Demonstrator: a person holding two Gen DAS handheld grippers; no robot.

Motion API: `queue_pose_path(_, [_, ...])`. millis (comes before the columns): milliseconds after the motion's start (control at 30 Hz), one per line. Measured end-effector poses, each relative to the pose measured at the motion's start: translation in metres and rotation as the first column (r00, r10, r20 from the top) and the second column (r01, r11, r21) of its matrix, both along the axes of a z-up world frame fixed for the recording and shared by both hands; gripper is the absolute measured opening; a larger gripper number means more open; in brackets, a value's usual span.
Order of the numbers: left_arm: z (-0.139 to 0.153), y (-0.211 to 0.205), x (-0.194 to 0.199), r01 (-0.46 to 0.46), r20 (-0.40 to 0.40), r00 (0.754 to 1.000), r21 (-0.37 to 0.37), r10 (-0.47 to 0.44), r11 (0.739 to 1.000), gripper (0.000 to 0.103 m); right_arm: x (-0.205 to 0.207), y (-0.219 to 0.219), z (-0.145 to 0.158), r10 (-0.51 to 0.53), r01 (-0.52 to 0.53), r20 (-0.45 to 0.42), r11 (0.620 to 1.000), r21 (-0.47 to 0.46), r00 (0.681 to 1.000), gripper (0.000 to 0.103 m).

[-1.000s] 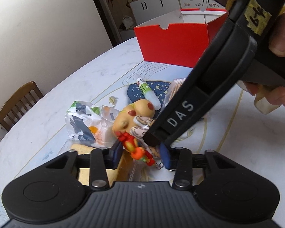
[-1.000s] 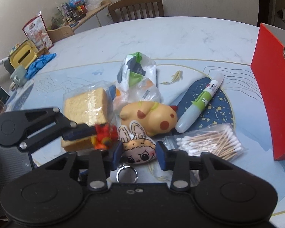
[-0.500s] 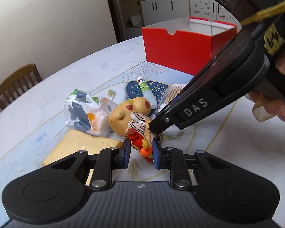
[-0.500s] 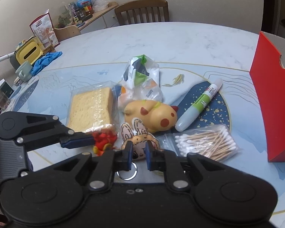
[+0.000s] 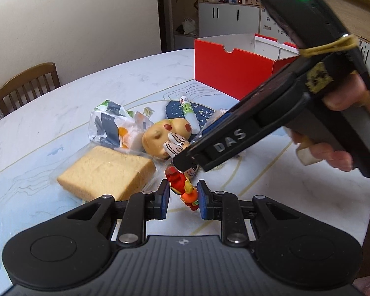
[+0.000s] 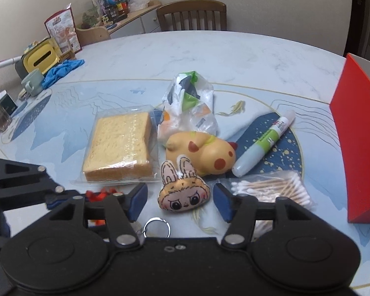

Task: Organize objects
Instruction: 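Grasp the red rooster keychain with the left gripper while the right grasps the bunny-face keychain, then carry both keychains into the red shoebox and open both grippers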

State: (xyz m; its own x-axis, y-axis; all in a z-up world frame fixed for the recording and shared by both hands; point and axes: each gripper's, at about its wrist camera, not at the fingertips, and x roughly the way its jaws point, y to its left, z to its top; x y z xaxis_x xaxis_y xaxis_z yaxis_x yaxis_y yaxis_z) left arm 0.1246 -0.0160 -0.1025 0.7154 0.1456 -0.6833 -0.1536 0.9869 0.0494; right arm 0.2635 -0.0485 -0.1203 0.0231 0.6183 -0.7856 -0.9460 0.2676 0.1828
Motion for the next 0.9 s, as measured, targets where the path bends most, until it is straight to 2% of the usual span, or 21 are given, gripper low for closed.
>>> queue_pose_path(233, [-0.001, -0.002, -0.006, -0.015, -0.005, 1.0, -0.009, 0.015, 1.0, 0.023, -0.005, 0.01, -0.008, 0.029, -0.028, 0.043, 0.999, -0.028, 0.999, 0.058])
queue_pose_path(300, [-0.002, -0.002, -0.006, -0.02, -0.007, 1.0, -0.007, 0.02, 1.0, 0.023, -0.006, 0.011, -0.009, 0.033, -0.031, 0.052, 0.999, -0.035, 0.998, 0.049])
queue_pose_path(467, [-0.002, -0.002, -0.006, -0.032, -0.007, 0.999, -0.014, 0.032, 0.999, 0.023, -0.005, 0.005, -0.006, 0.019, -0.018, 0.049, 1.0, -0.021, 0.999, 0.043])
queue_pose_path(667, [0.005, -0.001, -0.002, -0.038, 0.003, 0.999, -0.031, 0.038, 0.999, 0.023, -0.001, -0.015, 0.011, -0.002, 0.002, 0.034, 1.0, 0.005, 0.999, 0.042])
queue_pose_path(900, [0.028, -0.006, 0.004, -0.028, 0.046, 0.998, -0.055, 0.03, 0.998, 0.023, 0.013, -0.048, 0.039, -0.044, 0.044, 0.008, 0.999, 0.027, 0.999, 0.042])
